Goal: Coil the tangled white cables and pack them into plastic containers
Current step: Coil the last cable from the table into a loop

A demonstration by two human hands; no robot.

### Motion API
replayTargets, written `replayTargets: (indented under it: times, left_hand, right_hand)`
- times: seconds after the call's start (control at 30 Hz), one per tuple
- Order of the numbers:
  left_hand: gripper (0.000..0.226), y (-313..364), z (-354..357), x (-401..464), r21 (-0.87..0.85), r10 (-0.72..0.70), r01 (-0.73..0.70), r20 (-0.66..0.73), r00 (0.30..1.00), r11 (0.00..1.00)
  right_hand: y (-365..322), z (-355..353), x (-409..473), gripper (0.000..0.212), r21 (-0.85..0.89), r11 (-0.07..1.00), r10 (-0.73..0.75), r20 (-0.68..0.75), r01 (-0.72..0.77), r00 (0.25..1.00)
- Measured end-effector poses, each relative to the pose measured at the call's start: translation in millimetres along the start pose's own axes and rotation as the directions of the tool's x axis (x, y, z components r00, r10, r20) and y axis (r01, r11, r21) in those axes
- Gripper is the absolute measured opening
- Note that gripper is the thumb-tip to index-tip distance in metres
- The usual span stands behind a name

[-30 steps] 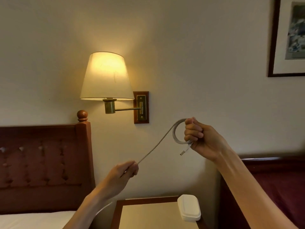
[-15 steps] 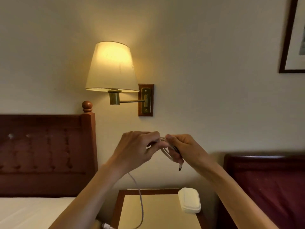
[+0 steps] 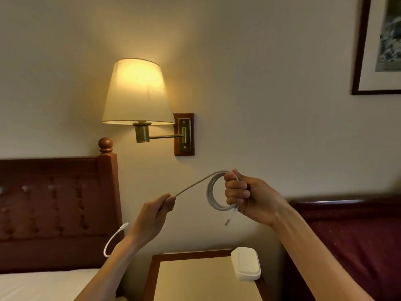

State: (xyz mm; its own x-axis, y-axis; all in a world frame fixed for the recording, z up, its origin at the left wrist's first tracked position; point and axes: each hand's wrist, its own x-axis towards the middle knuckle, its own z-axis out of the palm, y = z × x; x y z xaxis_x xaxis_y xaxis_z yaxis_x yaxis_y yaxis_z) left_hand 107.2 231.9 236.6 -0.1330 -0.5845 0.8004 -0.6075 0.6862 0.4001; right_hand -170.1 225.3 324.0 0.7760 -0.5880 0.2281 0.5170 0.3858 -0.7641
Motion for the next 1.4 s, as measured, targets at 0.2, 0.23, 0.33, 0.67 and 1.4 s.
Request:
replayTargets:
  times: [0.2, 0.23, 0.33, 0.67, 1.4]
  left_hand:
    - [0.039, 11.8, 6.1, -40.2, 0.458, -0.466, 0.243, 0.473, 0.748, 0.855]
    - [0.041, 34.0, 8.2, -35.5, 0.511, -0.474, 0.162, 0.571, 0.671, 0.845]
    - [0.044, 93.3, 11.4, -16.7, 0.353, -0.275, -0.014, 0.751, 0.601, 0.935]
    - [0.032, 94.3, -6.1, 26.2, 0.415, 0.200, -0.279, 0.225, 0.954, 0.866]
    - [0.015, 3.9, 22.2, -49.4, -0.104, -0.385, 0.420, 0.251, 0.888, 0.902]
  right_hand:
    - [-4.1, -0.1, -2.1, 0.037, -0.262, 0.954, -0.212, -0.242, 0.147, 0.947]
    - [1.4, -1.4, 0.9, 0.037, -0.370, 0.919, -0.243, -0.255, 0.137, 0.936]
    - [23.7, -3.6, 8.3, 0.037, -0.751, 0.656, -0.367, -0.227, 0.078, 0.902]
    - [53.5, 2.6, 2.2, 0.037, -0.894, 0.436, -0.280, -0.030, 0.099, 0.960]
    - [24.3, -17.0, -3.6, 0.041, -0.176, 0.984, -0.034, -0.217, -0.004, 0.976]
